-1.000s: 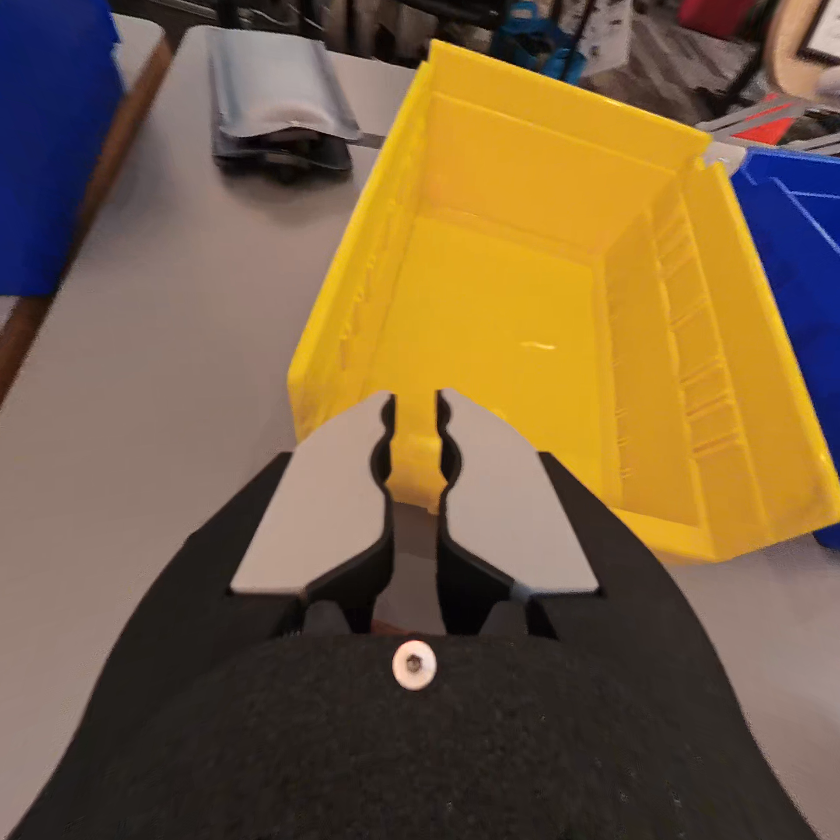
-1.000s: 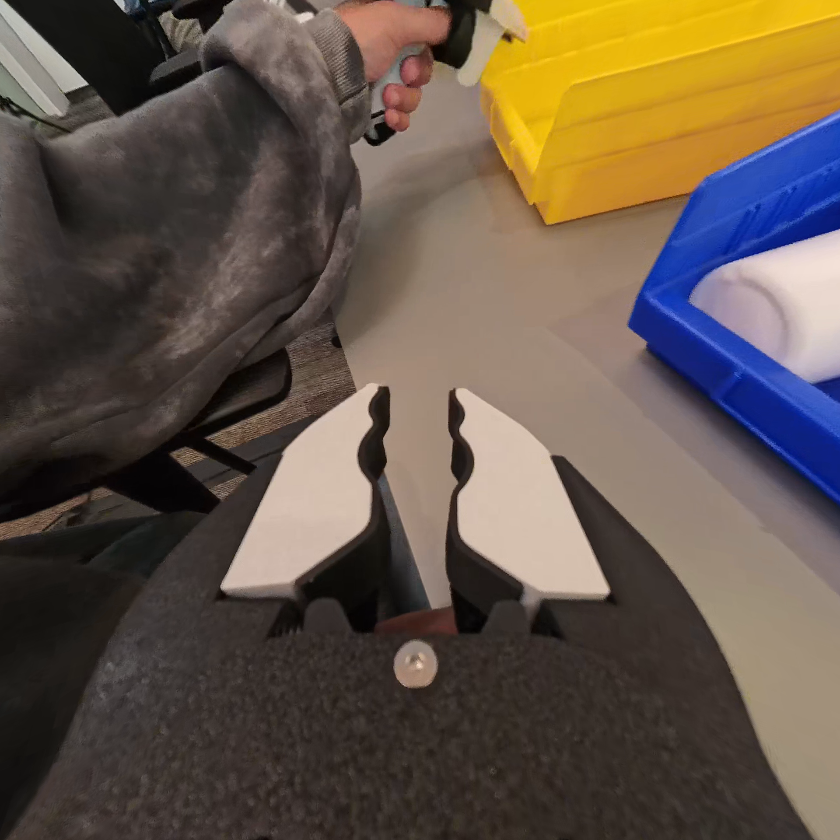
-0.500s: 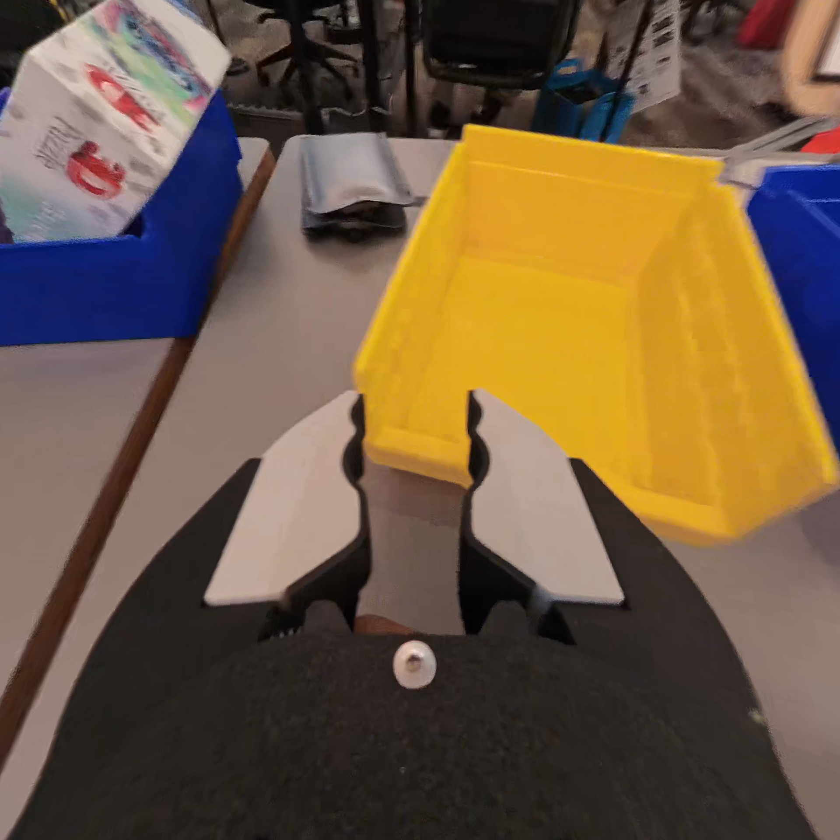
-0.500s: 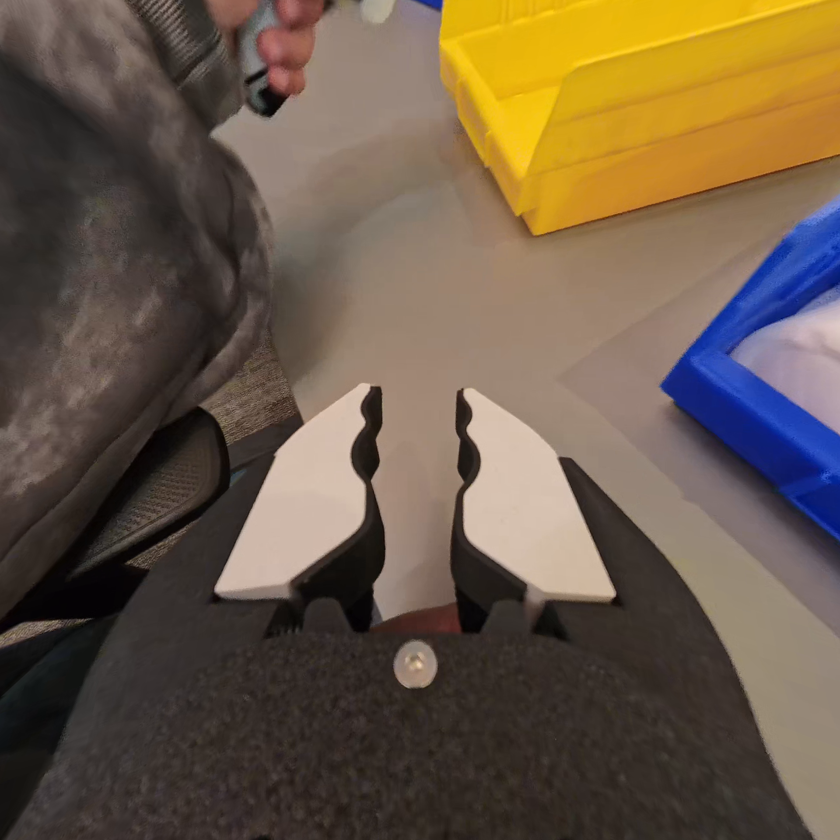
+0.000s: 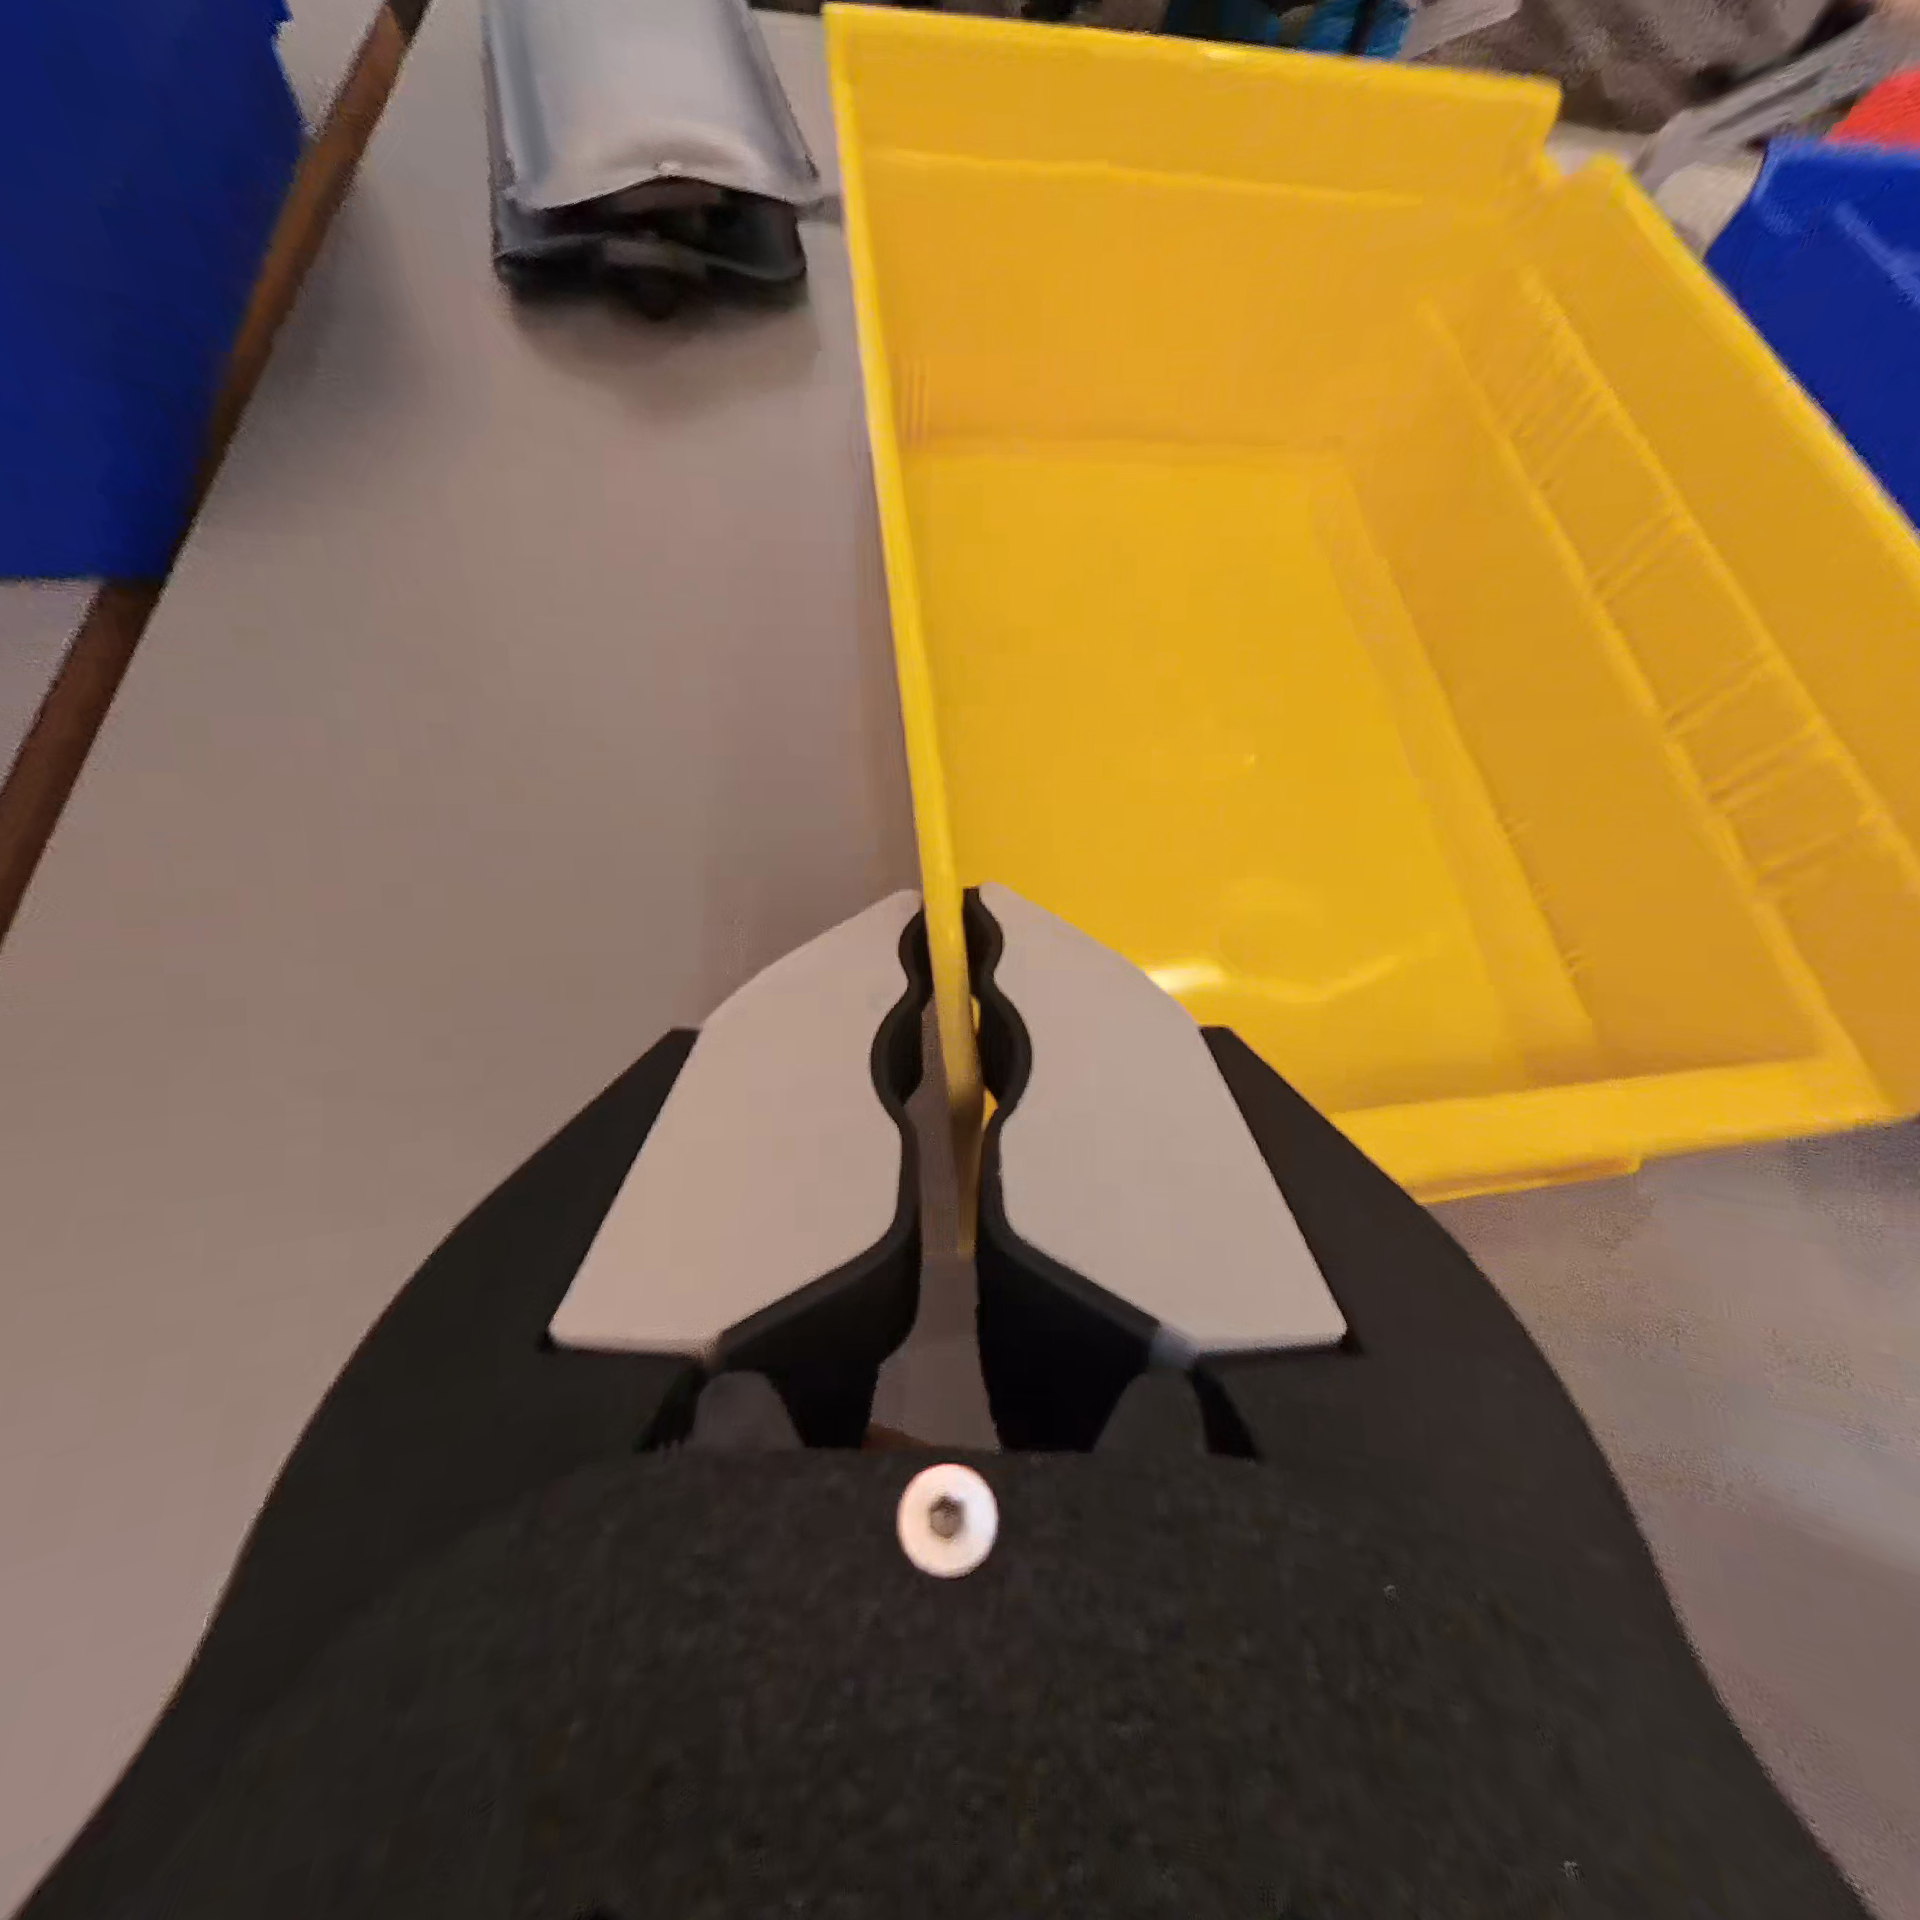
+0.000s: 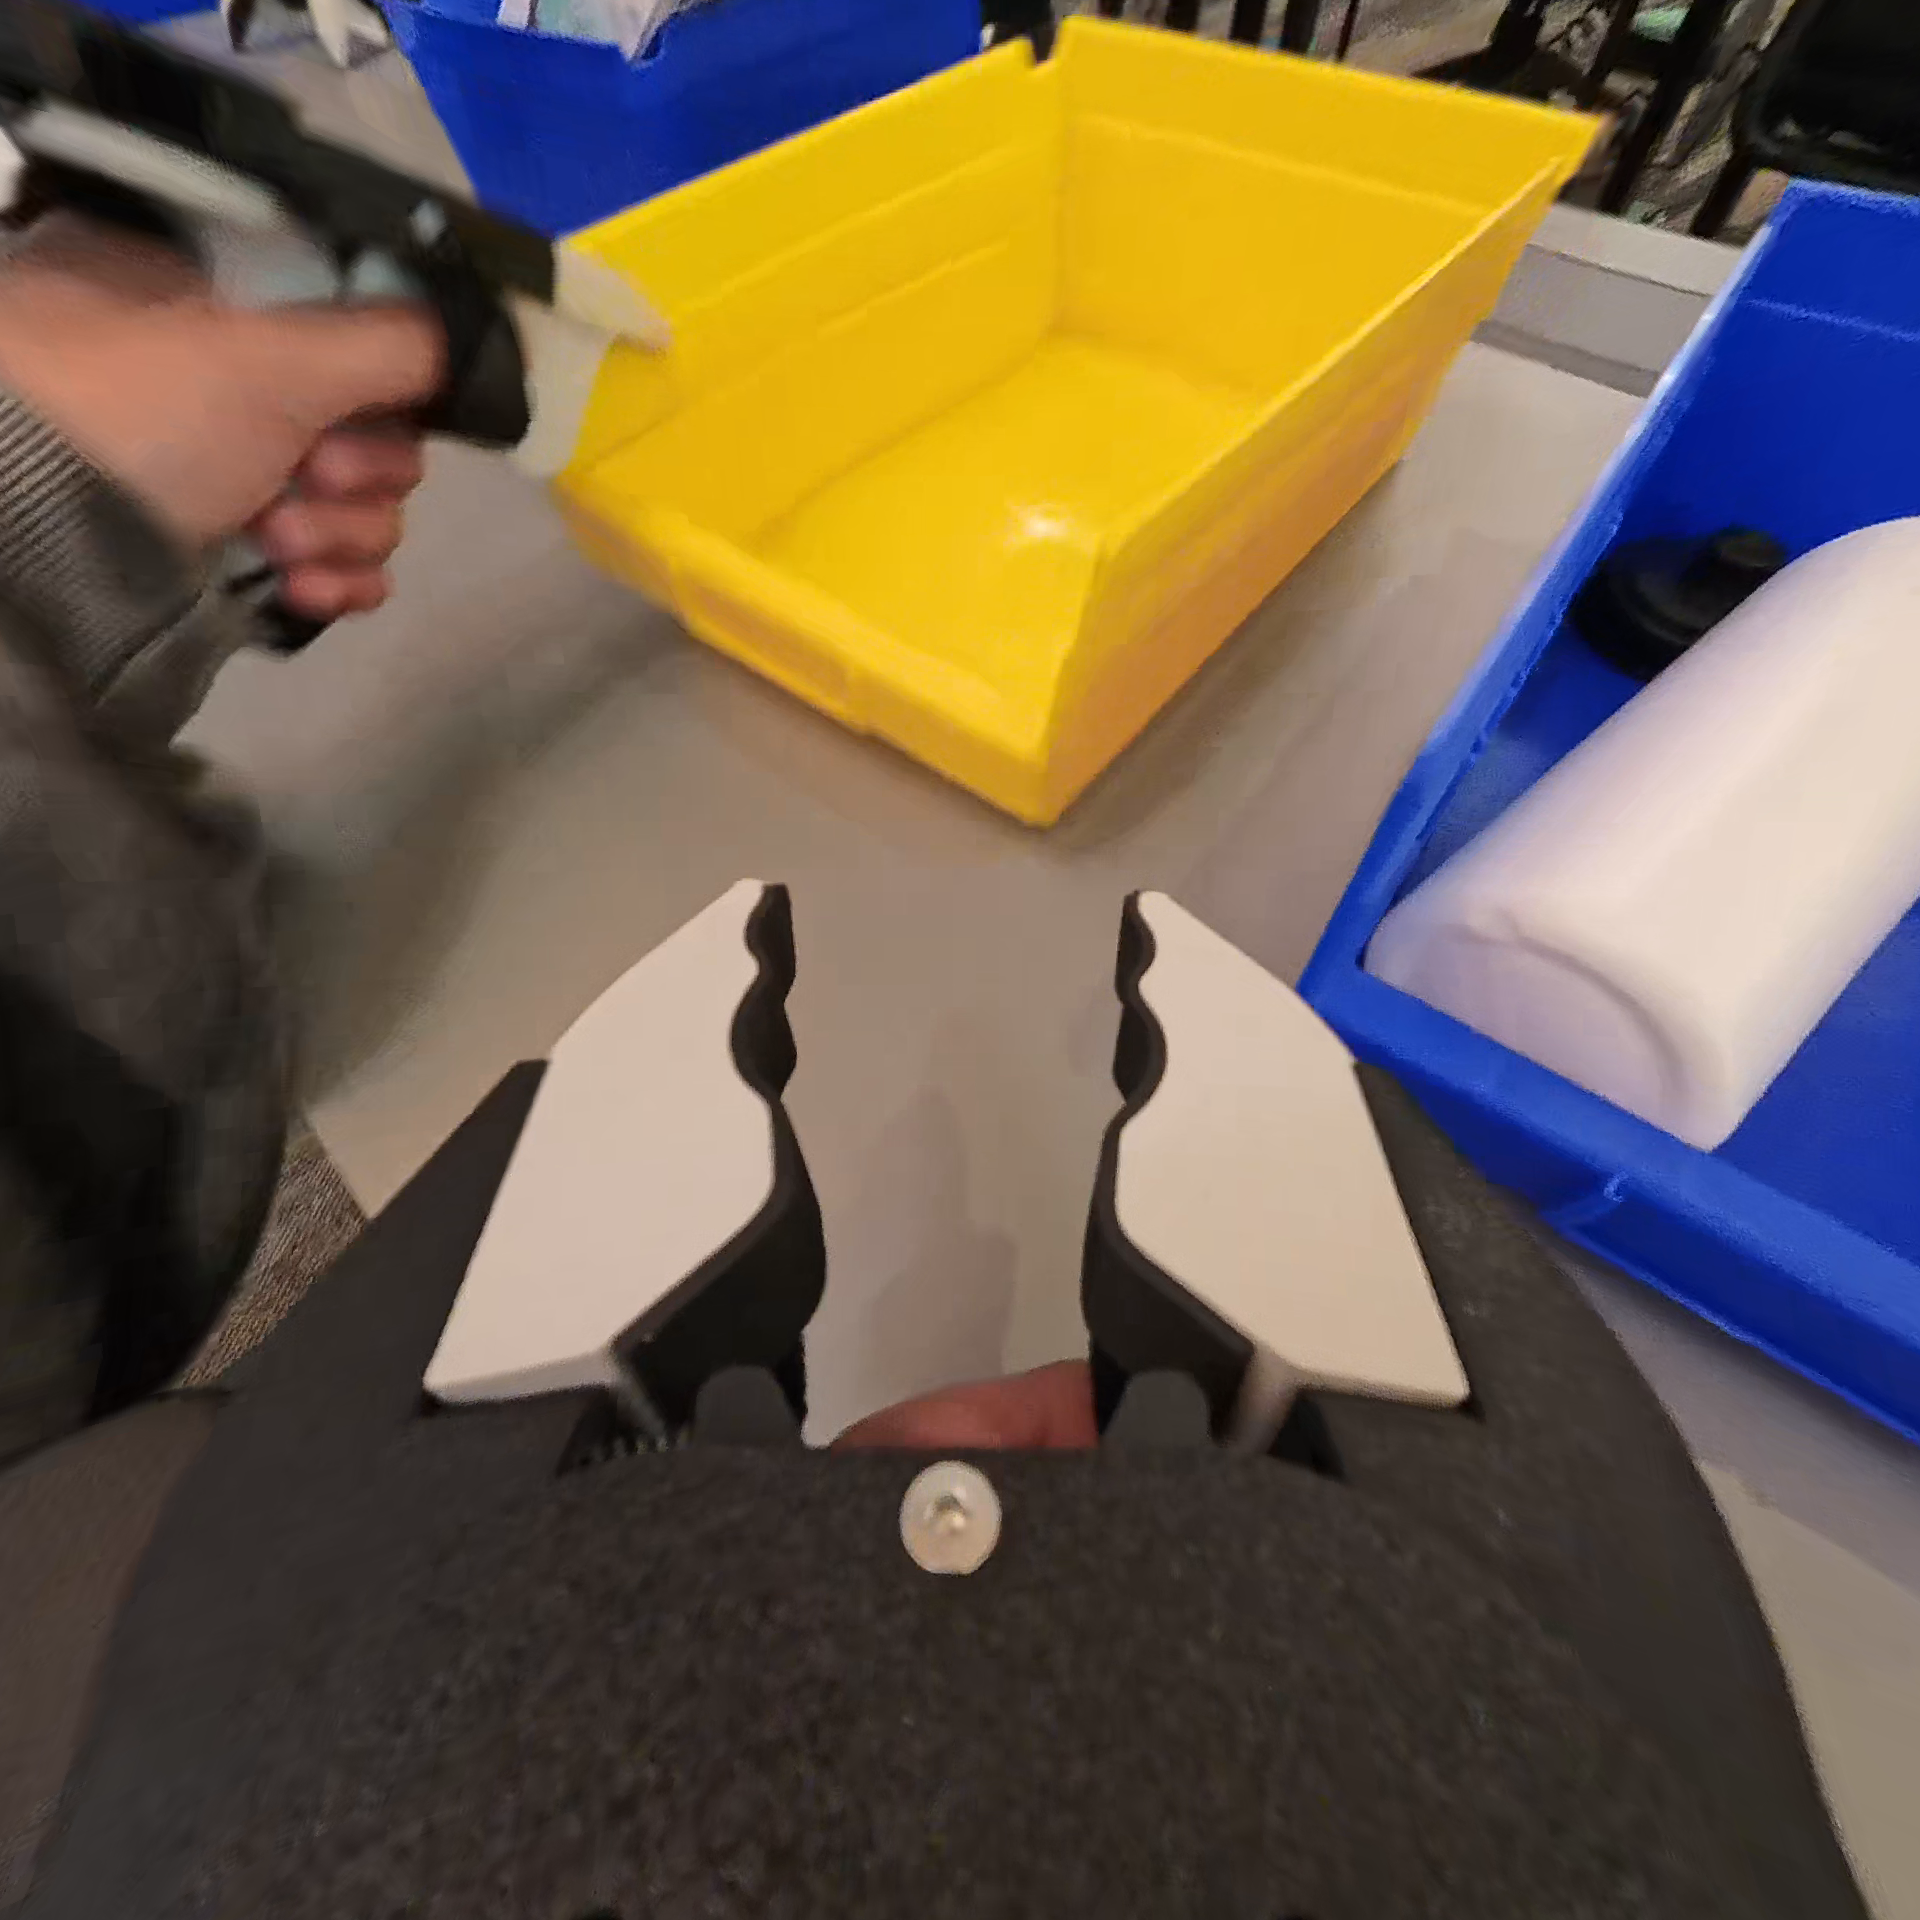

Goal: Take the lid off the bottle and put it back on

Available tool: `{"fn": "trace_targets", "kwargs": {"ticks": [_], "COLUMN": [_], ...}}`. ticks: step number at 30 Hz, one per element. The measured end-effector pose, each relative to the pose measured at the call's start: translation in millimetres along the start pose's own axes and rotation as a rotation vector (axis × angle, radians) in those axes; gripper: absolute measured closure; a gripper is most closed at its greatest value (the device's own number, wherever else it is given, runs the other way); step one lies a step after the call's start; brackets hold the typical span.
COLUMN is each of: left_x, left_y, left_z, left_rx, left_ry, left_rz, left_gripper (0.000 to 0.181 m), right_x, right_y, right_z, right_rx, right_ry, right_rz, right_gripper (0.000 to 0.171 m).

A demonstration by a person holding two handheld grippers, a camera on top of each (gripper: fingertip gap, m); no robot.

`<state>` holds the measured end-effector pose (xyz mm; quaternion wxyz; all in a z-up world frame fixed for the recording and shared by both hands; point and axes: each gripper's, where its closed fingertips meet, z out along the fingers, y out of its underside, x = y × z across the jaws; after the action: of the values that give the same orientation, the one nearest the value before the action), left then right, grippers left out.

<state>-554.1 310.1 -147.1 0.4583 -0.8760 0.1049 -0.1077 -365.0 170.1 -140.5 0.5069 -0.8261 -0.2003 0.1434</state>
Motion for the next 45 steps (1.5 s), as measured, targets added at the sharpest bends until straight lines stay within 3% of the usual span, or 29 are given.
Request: {"fn": "trace_targets", "kwargs": {"ticks": [3,8,11,15,19,22,27,31,35,38,41,45], "left_x": [17,39,45,56,81,112,213,321,432,508,576,637], "left_y": [32,76,87,81,50,1,-85,-123,-127,-109,-69,-17], "left_z": [-46,-107,-131,-160,-196,-225,-247,-230,-172,-114,-53,-1], "left_rx": [0.008,0.015,0.03,0.091,0.197,0.316,0.495,0.577,0.558,0.541,0.419,0.305], "left_ry": [-0.087,-0.089,-0.112,-0.174,-0.233,-0.276,-0.213,-0.087,0.064,0.105,0.223,0.275], "left_rz": [-0.019,-0.094,-0.08,-0.047,0.056,0.168,0.342,0.461,0.499,0.506,0.436,0.413], "left_gripper": [0.177,0.177,0.177,0.177,0.176,0.177,0.177,0.176,0.176,0.176,0.175,0.176], "right_x": [-3,-13,-11,-12,-2,15,86,171,270,353,422,481], "right_y": [-10,-5,9,9,-23,-71,-130,-133,-97,-47,12,83], "right_z": [8,7,5,-6,-34,-75,-168,-254,-313,-328,-346,-365], "right_rx": [0.009,0.011,-0.045,-0.079,0.046,0.217,0.403,0.487,0.492,0.353,0.198,0.058], "right_ry": [0.032,0.024,0.099,0.128,0.168,0.216,0.358,0.531,0.643,0.695,0.71,0.768], "right_rz": [0.011,0.074,0.028,0.057,0.054,0.04,0.061,0.099,0.158,0.16,0.178,0.179], "right_gripper": [0.112,0.121,0.143,0.153,0.163,0.165,0.165,0.165,0.166,0.165,0.165,0.165]}}
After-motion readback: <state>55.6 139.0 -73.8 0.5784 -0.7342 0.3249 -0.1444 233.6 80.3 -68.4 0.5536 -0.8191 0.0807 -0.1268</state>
